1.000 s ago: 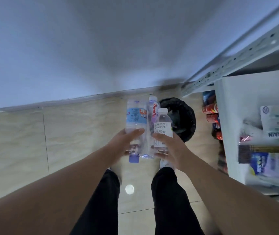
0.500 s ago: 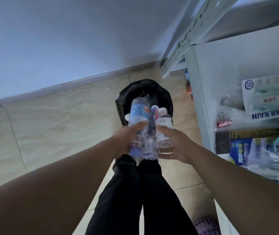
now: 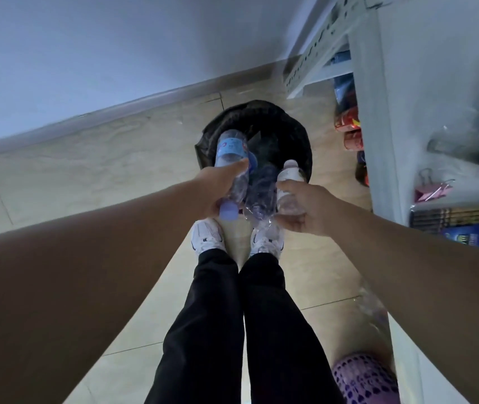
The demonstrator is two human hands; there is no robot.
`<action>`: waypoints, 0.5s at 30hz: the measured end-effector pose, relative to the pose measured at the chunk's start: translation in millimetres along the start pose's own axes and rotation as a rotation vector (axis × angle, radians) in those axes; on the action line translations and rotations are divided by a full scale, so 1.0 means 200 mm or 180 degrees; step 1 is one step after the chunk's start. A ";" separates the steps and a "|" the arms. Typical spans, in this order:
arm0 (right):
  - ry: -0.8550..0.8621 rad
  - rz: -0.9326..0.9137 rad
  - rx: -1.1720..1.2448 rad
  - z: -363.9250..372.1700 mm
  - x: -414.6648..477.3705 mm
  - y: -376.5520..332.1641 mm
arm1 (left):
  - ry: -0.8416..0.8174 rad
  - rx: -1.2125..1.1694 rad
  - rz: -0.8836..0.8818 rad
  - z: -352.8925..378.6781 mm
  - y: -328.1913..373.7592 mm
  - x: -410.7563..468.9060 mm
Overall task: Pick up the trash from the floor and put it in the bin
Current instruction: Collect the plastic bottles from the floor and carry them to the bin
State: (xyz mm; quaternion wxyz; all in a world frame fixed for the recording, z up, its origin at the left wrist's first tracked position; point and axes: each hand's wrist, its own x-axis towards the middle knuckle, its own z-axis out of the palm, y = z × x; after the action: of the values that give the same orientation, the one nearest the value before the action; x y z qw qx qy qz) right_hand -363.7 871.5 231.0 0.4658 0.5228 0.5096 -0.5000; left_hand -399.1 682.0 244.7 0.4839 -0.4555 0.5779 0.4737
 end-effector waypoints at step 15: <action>0.0223 -0.0245 -0.0401 -0.03 -0.04 0.01 | 0.0374 0.0381 0.0702 -0.01 0.14 0.06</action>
State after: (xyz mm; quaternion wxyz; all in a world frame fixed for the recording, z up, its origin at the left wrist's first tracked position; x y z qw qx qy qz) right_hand -361.5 876.4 238.9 0.4601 0.4896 0.5758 -0.4659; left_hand -428.0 682.4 236.1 0.4205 -0.3866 0.6790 0.4612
